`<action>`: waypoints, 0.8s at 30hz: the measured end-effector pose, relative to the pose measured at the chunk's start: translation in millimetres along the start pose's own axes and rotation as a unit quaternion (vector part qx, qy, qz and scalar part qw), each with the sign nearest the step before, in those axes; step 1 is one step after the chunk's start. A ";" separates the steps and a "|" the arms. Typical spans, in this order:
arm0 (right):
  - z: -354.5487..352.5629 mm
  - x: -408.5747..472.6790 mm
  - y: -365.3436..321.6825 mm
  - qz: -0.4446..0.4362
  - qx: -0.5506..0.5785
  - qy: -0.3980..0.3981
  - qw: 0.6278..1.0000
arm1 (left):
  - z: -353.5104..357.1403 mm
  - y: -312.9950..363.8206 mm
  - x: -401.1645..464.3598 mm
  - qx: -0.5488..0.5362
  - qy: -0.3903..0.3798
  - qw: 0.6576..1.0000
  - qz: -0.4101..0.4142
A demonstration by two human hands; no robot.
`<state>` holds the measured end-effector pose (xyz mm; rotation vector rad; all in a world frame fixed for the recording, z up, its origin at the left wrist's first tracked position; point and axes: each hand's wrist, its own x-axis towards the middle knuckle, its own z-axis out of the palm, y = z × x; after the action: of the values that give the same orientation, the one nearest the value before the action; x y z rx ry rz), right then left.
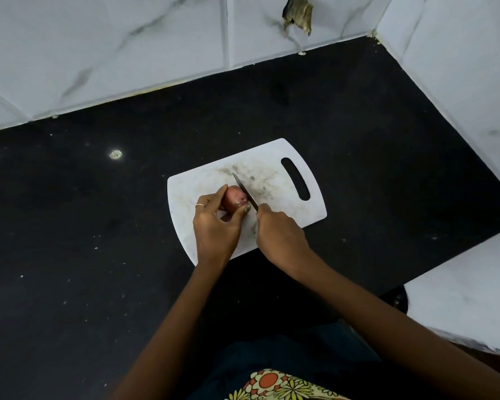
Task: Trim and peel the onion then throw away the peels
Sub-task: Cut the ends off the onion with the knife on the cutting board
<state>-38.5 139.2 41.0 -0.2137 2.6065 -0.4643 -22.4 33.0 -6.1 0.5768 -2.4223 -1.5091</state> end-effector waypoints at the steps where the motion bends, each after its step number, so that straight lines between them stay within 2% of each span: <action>1: -0.8 2.4 -2.0 0.001 0.000 -0.002 1.000 | -0.2 -0.9 -0.8 0.003 0.001 1.000 0.006; 24: -3.8 3.5 -5.0 0.012 -0.035 -0.010 0.999 | 1.2 -6.4 9.3 0.020 -0.013 1.000 -0.004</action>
<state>-43.1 134.9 44.5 -0.2096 2.6049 -0.3623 -29.8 27.4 -12.5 0.5789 -2.4773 -1.4825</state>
